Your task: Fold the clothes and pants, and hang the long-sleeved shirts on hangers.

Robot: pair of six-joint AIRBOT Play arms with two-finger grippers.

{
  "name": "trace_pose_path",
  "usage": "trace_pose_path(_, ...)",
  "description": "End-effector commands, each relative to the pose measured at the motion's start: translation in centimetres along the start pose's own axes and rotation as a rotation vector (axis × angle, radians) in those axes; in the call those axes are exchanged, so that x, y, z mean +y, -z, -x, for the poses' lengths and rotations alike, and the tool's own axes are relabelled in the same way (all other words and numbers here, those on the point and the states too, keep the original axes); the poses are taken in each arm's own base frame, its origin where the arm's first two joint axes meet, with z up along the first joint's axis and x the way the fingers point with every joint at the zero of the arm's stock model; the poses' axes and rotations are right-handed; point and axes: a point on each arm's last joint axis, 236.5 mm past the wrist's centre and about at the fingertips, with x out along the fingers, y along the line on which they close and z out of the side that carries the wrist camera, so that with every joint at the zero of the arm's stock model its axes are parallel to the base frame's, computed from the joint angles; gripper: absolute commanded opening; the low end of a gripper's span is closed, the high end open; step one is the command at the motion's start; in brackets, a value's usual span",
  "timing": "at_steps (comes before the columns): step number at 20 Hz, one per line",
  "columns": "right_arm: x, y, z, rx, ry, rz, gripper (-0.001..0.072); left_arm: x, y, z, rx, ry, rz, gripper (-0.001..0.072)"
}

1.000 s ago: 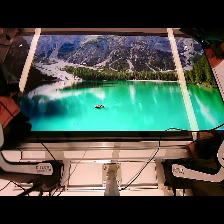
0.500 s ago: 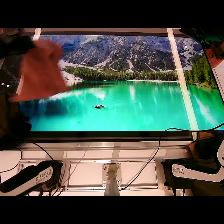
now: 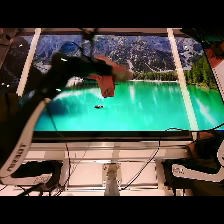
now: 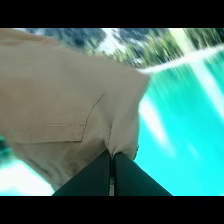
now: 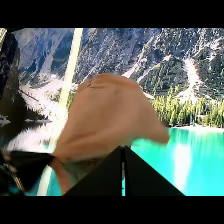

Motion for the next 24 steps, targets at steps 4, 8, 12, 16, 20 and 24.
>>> trace_pose_path(4, -0.1, -0.9, 0.0, -0.036, 0.001, 0.0, 0.0038, -11.5, 6.9, -5.7, 0.127, 0.187, -0.221, 0.0018)
trace_pose_path(8, -0.3, -1.3, -0.1, -0.052, 0.008, 0.001, 0.0385, -14.0, 3.4, -4.2, 0.01, 0.223, -0.223, 0.0642)
trace_pose_path(12, -1.6, -0.7, -1.9, -0.014, 0.021, -0.016, 0.0383, -11.4, -2.2, -0.3, -0.129, 0.133, -0.298, 0.0434)
trace_pose_path(16, -4.1, 1.6, -5.7, 0.106, 0.037, -0.061, 0.0015, -3.8, -5.7, 3.0, -0.188, -0.077, -0.351, 0.0007)
trace_pose_path(20, -6.7, 6.7, -9.4, 0.276, 0.033, -0.108, 0.0013, 6.0, -3.9, 2.6, -0.097, -0.105, -0.015, 0.0006)
trace_pose_path(24, -5.6, 16.3, -13.2, 0.498, -0.181, -0.249, 0.0013, 13.7, 1.7, 1.7, 0.013, -0.022, 0.378, 0.0005)
